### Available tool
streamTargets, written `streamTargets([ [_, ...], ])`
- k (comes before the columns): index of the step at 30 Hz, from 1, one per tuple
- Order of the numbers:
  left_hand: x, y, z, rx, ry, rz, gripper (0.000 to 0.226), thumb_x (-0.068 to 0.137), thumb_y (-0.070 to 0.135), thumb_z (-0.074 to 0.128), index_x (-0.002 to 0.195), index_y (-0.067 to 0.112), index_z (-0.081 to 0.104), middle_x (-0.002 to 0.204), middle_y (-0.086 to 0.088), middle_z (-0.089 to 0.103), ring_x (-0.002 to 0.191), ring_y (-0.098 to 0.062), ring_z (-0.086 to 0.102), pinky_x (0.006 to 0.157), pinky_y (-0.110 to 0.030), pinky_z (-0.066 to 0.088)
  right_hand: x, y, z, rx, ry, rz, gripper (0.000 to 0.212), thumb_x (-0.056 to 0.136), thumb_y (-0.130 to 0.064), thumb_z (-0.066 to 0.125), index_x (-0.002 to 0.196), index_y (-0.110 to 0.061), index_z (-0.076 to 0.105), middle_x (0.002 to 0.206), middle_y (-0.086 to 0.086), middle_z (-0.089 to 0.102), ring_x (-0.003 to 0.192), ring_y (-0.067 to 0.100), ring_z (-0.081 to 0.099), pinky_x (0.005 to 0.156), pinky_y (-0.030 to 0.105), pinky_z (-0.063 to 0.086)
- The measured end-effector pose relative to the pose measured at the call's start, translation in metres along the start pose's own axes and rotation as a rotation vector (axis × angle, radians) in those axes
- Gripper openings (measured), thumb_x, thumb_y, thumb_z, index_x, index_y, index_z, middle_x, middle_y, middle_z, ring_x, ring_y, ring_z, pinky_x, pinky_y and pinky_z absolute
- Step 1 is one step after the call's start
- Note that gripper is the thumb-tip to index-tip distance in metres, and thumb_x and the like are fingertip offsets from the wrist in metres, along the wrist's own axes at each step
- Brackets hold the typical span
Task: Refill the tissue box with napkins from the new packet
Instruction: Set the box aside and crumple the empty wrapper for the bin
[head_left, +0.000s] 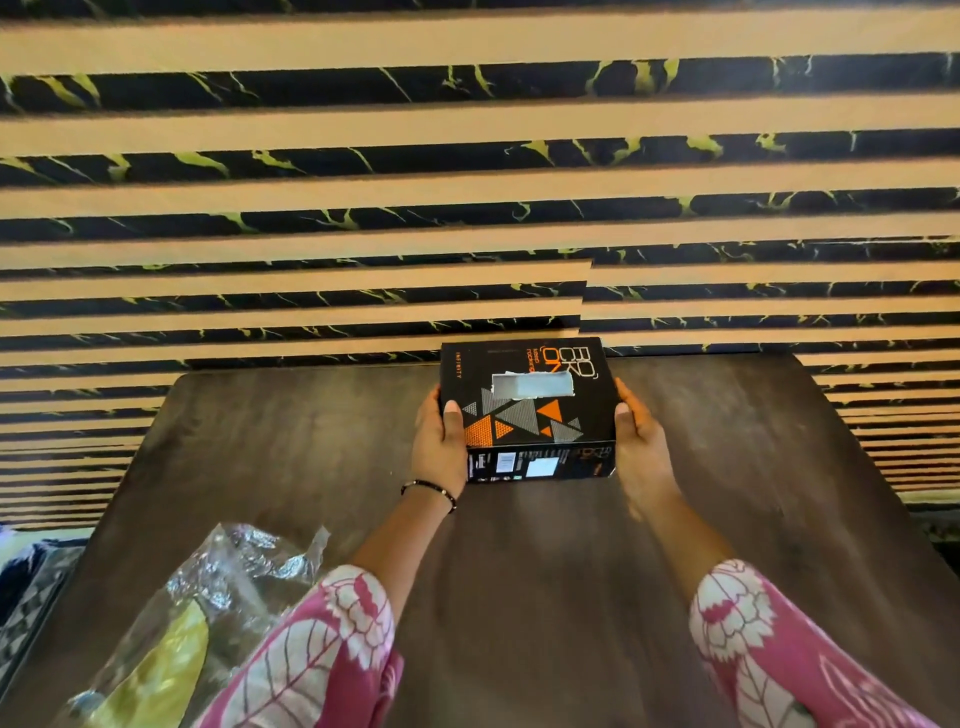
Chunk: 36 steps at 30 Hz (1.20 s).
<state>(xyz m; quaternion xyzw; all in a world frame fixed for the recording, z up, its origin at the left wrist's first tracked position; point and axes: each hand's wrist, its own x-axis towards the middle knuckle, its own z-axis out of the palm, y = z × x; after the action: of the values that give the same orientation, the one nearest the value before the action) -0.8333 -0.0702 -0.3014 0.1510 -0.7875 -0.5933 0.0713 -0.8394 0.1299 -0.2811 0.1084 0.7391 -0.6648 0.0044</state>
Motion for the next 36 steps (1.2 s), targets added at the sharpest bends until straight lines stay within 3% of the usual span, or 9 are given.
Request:
streamTargets([
  [4,0.029,-0.004,0.006,-0.028,-0.003,-0.019,0.052,0.087,0.049,0.029,0.132,0.026,0.038,0.128,-0.011,0.055,0.114,-0.026,0.055,0.098,-0.051,0.044,0.022,-0.007,0.005,-0.124,0.034,-0.04,0.041,0.101,-0.022,0.027,0.142,-0.023,0.035,0.12,-0.002,0.056,0.106,0.012,0.055,0.074,0.015,0.047],
  [8,0.045,0.003,0.009,-0.005,-0.044,-0.007,0.04,0.097,0.033,0.029,0.135,0.021,0.034,0.128,-0.011,0.054,0.113,-0.026,0.055,0.098,-0.051,0.045,0.038,-0.007,0.007,-0.212,0.039,-0.073,0.042,0.101,-0.021,0.027,0.142,-0.02,0.034,0.131,0.005,0.054,0.111,0.014,0.053,0.091,0.03,0.048],
  [17,0.042,0.022,-0.003,0.054,-0.18,-0.093,0.037,0.098,0.033,0.029,0.13,0.016,0.038,0.121,-0.013,0.058,0.102,-0.026,0.06,0.089,-0.045,0.051,0.043,-0.026,0.001,-0.613,-0.067,-0.065,0.045,0.101,-0.026,0.027,0.146,-0.022,0.023,0.132,0.016,0.054,0.107,0.025,0.057,0.075,0.028,0.044],
  [19,0.024,0.029,-0.014,0.129,-0.201,-0.091,0.039,0.097,0.038,0.033,0.128,0.016,0.041,0.124,-0.013,0.057,0.109,-0.029,0.058,0.093,-0.049,0.049,0.031,-0.04,-0.002,-0.832,-0.083,-0.069,0.05,0.1,-0.022,0.031,0.147,-0.021,0.017,0.14,0.015,0.047,0.123,0.031,0.05,0.09,0.038,0.046],
  [21,-0.017,0.03,-0.032,0.187,-0.2,-0.06,0.051,0.095,0.044,0.033,0.139,0.018,0.032,0.139,-0.009,0.048,0.126,-0.029,0.046,0.104,-0.047,0.04,0.005,-0.044,-0.003,-1.119,-0.113,-0.233,0.057,0.098,-0.018,0.035,0.149,-0.018,0.008,0.155,0.006,0.024,0.142,0.026,0.026,0.114,0.042,0.027],
  [23,-0.068,0.021,-0.053,0.206,-0.162,-0.071,0.055,0.094,0.048,0.035,0.142,0.021,0.029,0.146,-0.005,0.039,0.133,-0.023,0.038,0.106,-0.034,0.032,-0.037,-0.032,0.002,-1.2,-0.194,-0.389,0.059,0.097,-0.016,0.034,0.149,-0.016,0.005,0.152,-0.005,0.005,0.146,0.02,0.011,0.118,0.039,0.011],
  [27,-0.16,-0.014,-0.105,0.176,0.085,0.022,0.055,0.083,0.048,0.043,0.129,0.019,0.049,0.143,-0.009,0.044,0.136,-0.016,0.03,0.102,-0.01,0.025,-0.125,0.025,0.029,-1.063,-0.478,-0.49,0.058,0.087,-0.03,0.03,0.139,-0.007,0.039,0.145,0.011,0.042,0.135,0.034,0.039,0.11,0.048,0.03],
  [31,-0.226,-0.048,-0.154,0.506,0.345,0.108,0.052,0.081,0.048,0.039,0.124,0.021,0.05,0.137,0.003,0.046,0.138,-0.024,0.025,0.109,-0.06,0.026,-0.192,0.06,0.064,-0.905,-0.648,-0.438,0.057,0.088,-0.034,0.039,0.14,-0.014,0.039,0.149,0.007,0.038,0.14,0.026,0.032,0.114,0.034,0.017],
  [36,-0.268,-0.078,-0.19,0.829,0.243,-0.323,0.092,0.058,0.088,0.028,0.14,0.05,0.012,0.158,0.004,0.004,0.142,-0.04,-0.004,0.107,-0.072,0.005,-0.222,0.058,0.079,-0.836,-0.737,-0.44,0.061,0.09,-0.026,0.053,0.145,-0.021,0.028,0.155,0.0,0.026,0.144,0.016,0.021,0.115,0.021,0.012],
])
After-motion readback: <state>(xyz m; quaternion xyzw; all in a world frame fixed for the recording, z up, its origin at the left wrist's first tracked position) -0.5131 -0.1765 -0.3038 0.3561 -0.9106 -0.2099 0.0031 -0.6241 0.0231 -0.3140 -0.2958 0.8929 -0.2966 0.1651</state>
